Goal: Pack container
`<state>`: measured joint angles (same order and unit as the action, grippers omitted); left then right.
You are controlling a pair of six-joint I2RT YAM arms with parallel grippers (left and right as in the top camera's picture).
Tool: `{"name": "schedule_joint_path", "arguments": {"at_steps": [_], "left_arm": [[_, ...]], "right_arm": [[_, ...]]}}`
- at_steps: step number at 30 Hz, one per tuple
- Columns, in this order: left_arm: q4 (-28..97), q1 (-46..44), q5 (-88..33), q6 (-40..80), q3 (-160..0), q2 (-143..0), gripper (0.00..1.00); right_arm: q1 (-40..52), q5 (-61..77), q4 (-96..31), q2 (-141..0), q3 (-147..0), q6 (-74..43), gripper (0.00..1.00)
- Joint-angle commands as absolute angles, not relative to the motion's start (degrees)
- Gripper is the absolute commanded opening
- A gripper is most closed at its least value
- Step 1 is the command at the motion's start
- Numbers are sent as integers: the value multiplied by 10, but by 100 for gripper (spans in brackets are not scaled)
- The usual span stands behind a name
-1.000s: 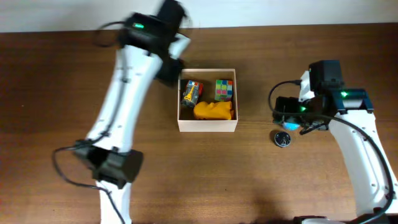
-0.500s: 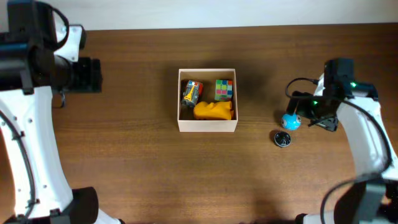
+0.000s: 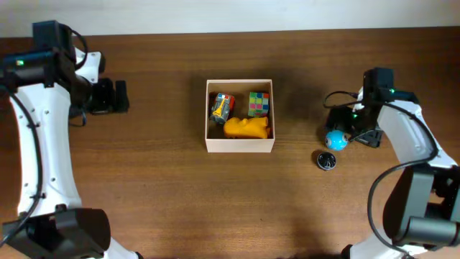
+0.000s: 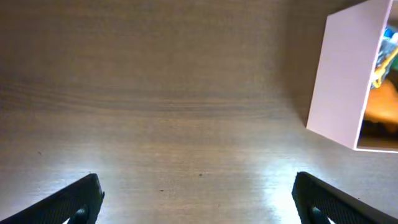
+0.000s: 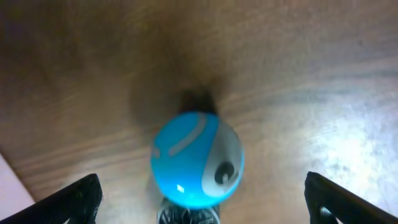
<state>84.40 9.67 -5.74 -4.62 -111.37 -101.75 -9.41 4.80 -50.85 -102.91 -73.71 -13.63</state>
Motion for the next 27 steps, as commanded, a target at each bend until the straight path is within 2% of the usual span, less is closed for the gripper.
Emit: {"name": "schedule_joint_path", "arguments": {"at_steps": [1,3,14,16,21,25,27], "left_arm": [[842,99,-64,-39,-1092,-1016,99],[842,99,-62,-39,-1090,-1016,99],[842,99,-63,-39,-1090,-1016,99],[842,99,-63,-39,-1090,-1016,99],[842,99,-63,-39,-1090,-1016,99],[842,99,-63,-39,-1090,-1016,99],[842,99,-63,-39,-1090,-1016,99]], "right_arm": [[-97,39,-500,-1051,-745,-123,96],[-97,39,-501,-1062,-745,-123,92],[-88,56,-498,-1093,-745,-123,85],[-82,55,-494,-1099,-745,-123,78],[-73,56,-492,-1101,-745,-123,53],[-70,56,-494,-1100,-746,-123,41],[-70,58,-502,-1098,-753,-123,40]]}}
